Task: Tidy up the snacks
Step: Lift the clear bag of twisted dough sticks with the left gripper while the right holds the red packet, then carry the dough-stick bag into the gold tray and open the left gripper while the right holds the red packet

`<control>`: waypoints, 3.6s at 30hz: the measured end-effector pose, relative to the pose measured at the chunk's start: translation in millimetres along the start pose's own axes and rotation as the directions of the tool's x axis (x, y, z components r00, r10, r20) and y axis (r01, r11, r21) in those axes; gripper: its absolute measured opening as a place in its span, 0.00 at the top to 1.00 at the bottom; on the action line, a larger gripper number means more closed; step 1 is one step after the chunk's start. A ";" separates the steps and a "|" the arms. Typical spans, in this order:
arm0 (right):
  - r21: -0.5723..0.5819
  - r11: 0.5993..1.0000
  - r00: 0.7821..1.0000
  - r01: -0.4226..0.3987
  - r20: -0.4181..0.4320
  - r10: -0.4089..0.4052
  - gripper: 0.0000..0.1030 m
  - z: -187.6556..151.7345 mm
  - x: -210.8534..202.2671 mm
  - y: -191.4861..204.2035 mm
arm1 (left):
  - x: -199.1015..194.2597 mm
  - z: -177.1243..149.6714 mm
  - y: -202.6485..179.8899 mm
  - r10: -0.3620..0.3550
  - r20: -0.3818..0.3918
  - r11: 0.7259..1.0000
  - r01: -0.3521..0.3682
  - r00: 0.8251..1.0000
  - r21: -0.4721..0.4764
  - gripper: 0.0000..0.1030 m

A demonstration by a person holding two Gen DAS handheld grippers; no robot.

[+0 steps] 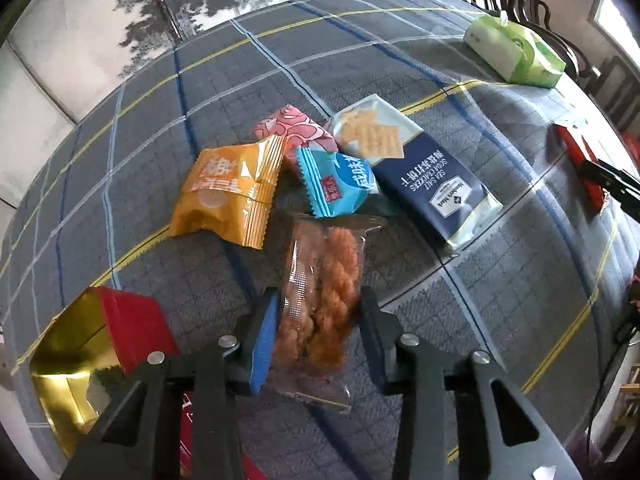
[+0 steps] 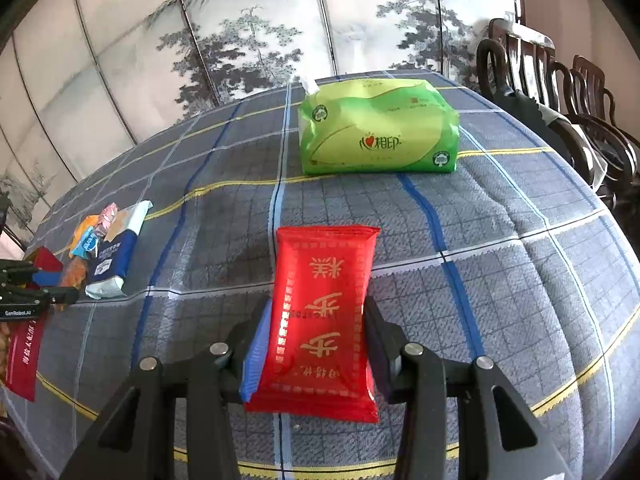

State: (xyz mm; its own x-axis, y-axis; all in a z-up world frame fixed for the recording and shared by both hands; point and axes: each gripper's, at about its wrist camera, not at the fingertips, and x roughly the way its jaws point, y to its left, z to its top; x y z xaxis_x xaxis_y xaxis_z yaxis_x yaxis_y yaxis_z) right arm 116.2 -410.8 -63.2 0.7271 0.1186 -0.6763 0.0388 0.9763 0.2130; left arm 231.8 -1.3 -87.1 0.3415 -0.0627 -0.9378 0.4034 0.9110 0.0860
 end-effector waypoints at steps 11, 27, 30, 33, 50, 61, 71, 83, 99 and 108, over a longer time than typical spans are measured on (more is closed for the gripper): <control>-0.002 1.000 1.000 0.007 0.001 -0.007 0.57 0.9 1.4 0.8 | -53.2 -35.2 -44.4 0.112 0.152 0.993 -0.104 0.982 -0.056 0.66; -0.045 0.997 0.998 0.066 -0.004 -0.066 0.57 1.6 4.3 12.5 | -121.4 -98.3 -6.0 0.191 0.221 0.949 -0.122 0.956 -0.292 0.66; -0.051 0.996 0.997 0.074 -0.005 -0.074 0.57 1.6 5.1 14.6 | -126.7 -110.9 10.5 0.218 0.218 0.931 -0.136 0.951 -0.337 0.66; -0.057 0.995 0.997 0.083 -0.006 -0.083 0.57 1.3 5.8 16.3 | -131.6 -123.6 26.4 0.243 0.214 0.915 -0.151 0.946 -0.374 0.66; -0.079 0.991 0.994 0.112 -0.007 -0.113 0.57 0.5 6.8 21.9 | -125.8 -178.9 95.7 0.307 0.161 0.821 -0.175 0.938 -0.544 0.66; -0.082 0.990 0.993 0.116 -0.008 -0.117 0.57 0.5 7.6 23.5 | -114.1 -191.9 115.3 0.309 0.159 0.796 -0.163 0.938 -0.582 0.66; -0.084 0.990 0.993 0.117 -0.008 -0.119 0.57 0.6 7.5 23.7 | -108.1 -194.1 119.4 0.315 0.151 0.793 -0.172 0.937 -0.584 0.66; -0.083 0.990 0.993 0.118 -0.008 -0.119 0.57 1.0 7.5 24.2 | -103.5 -192.9 118.7 0.316 0.150 0.799 -0.178 0.937 -0.575 0.66; -0.084 0.989 0.993 0.119 -0.009 -0.120 0.57 1.2 7.4 24.7 | -102.7 -189.7 116.9 0.357 0.145 0.794 -0.218 0.923 -0.567 0.65; -0.079 0.990 0.993 0.118 -0.007 -0.119 0.57 0.9 7.0 24.3 | -111.4 -193.4 119.4 0.389 0.156 0.777 -0.232 0.908 -0.585 0.45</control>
State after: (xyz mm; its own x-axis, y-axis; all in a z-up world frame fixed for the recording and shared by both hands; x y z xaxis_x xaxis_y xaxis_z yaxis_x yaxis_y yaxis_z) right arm 122.9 -386.4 -62.2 0.7122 0.0027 -0.7020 0.0704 0.9947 0.0753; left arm 77.7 193.2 -37.4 0.5998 0.2340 -0.7652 -0.2625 0.9609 0.0880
